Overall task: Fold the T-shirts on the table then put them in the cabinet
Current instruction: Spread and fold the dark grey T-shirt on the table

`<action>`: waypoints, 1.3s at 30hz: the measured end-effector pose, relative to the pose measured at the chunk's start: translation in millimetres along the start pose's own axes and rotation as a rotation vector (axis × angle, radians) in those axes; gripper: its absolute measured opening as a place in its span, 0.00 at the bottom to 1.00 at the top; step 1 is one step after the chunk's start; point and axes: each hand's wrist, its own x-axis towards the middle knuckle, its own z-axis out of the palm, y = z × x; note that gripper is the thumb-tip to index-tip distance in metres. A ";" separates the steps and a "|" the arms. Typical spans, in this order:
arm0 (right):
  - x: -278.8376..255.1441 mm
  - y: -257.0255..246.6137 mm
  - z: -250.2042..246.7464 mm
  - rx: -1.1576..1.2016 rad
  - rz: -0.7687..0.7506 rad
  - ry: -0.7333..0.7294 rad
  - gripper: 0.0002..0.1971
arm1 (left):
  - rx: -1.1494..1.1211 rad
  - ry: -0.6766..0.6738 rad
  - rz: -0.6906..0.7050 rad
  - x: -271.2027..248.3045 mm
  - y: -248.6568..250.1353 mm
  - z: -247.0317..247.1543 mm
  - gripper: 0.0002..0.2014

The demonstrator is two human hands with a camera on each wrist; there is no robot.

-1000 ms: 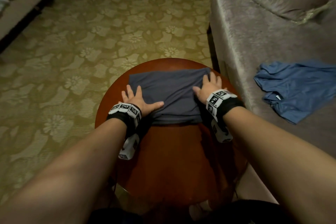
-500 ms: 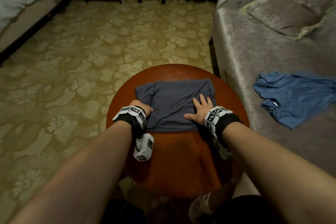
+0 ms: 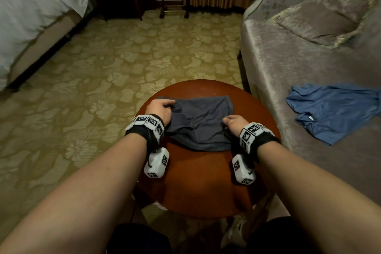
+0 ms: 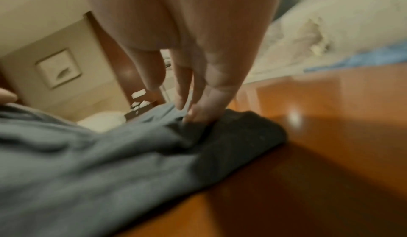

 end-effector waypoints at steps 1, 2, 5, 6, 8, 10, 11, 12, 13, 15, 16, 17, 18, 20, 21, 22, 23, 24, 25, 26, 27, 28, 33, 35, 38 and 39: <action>0.6 0.6 0.6 0.056 0.009 -0.018 0.13 | 0.022 -0.015 0.018 -3.1 9.8 2.8 0.16; 0.3 1.4 0.9 0.131 0.020 -0.025 0.12 | 0.052 -0.038 0.042 -7.3 21.3 5.6 0.17; -4.2 1.8 -2.9 0.391 0.115 -0.018 0.10 | 0.187 -0.116 0.106 -19.8 54.5 18.3 0.27; -3.9 3.3 -4.9 0.442 0.133 -0.020 0.11 | 0.224 -0.143 0.116 -23.4 63.6 24.1 0.28; -1.5 5.2 -8.4 0.494 0.142 -0.042 0.17 | 0.270 -0.203 0.142 -27.9 78.3 38.7 0.30; 1.0 7.7 -11.6 0.513 0.148 -0.090 0.25 | 0.327 -0.255 0.186 -29.4 87.8 55.8 0.31; 2.9 9.2 -12.3 0.533 0.144 -0.110 0.28 | 0.357 -0.293 0.210 -29.9 91.2 65.1 0.31; 4.0 10.8 -13.9 0.547 0.138 -0.121 0.30 | 0.350 -0.326 0.233 -32.5 94.6 73.9 0.30; 3.9 11.6 -16.0 0.549 0.132 -0.121 0.32 | 0.304 -0.354 0.261 -33.8 96.3 82.8 0.29; 7.1 14.3 -22.6 0.460 0.123 -0.089 0.37 | 0.054 -0.358 0.224 -37.6 98.6 92.2 0.25; 9.5 16.0 -26.3 0.388 0.119 -0.067 0.40 | -0.036 -0.318 0.182 -35.8 96.4 94.0 0.24; 10.2 16.4 -29.0 0.342 0.108 -0.063 0.42 | -0.067 -0.259 0.143 -32.0 92.7 94.2 0.23; 11.5 17.4 -29.4 0.333 0.094 -0.088 0.41 | -0.007 -0.197 0.100 -28.2 88.5 92.3 0.22; 15.9 19.7 -27.2 0.342 0.047 -0.143 0.30 | 0.187 -0.111 -0.012 -22.7 73.5 88.7 0.23; 16.8 19.7 -26.4 0.355 0.031 -0.148 0.23 | 0.267 -0.114 -0.076 -22.7 66.9 87.6 0.25; 17.6 19.7 -26.2 0.353 0.023 -0.142 0.18 | 0.299 -0.145 -0.145 -24.6 61.9 87.5 0.28; 17.6 18.8 -27.1 0.310 0.020 -0.129 0.16 | 0.289 -0.186 -0.209 -25.9 57.3 89.4 0.32; 19.1 18.2 -28.5 0.252 0.015 -0.110 0.15 | 0.263 -0.220 -0.267 -26.8 54.2 91.3 0.37; 19.2 17.0 -30.2 0.198 0.013 -0.100 0.14 | 0.246 -0.245 -0.319 -27.9 53.1 93.3 0.41; 19.4 15.9 -31.7 0.163 0.014 -0.101 0.15 | 0.230 -0.262 -0.354 -27.8 52.8 95.5 0.43; 19.0 15.2 -32.3 0.132 0.019 -0.111 0.15 | 0.206 -0.269 -0.378 -26.7 52.9 97.3 0.45; 20.9 16.3 -32.4 0.114 0.024 -0.118 0.15 | 0.172 -0.279 -0.399 -25.1 53.1 99.5 0.45; 18.9 17.0 -34.4 0.193 0.061 -0.172 0.14 | 0.185 -0.306 -0.386 -19.3 54.2 102.5 0.38; 18.2 18.1 -37.8 0.268 0.143 -0.218 0.13 | 0.246 -0.335 -0.294 -16.5 53.0 98.8 0.35; 20.1 13.8 -48.2 0.089 0.132 0.038 0.16 | 0.400 -0.341 -0.089 -9.6 49.2 89.0 0.31; 18.8 9.4 -50.5 -0.076 0.081 0.167 0.16 | 0.477 -0.320 -0.020 -7.9 47.4 85.2 0.32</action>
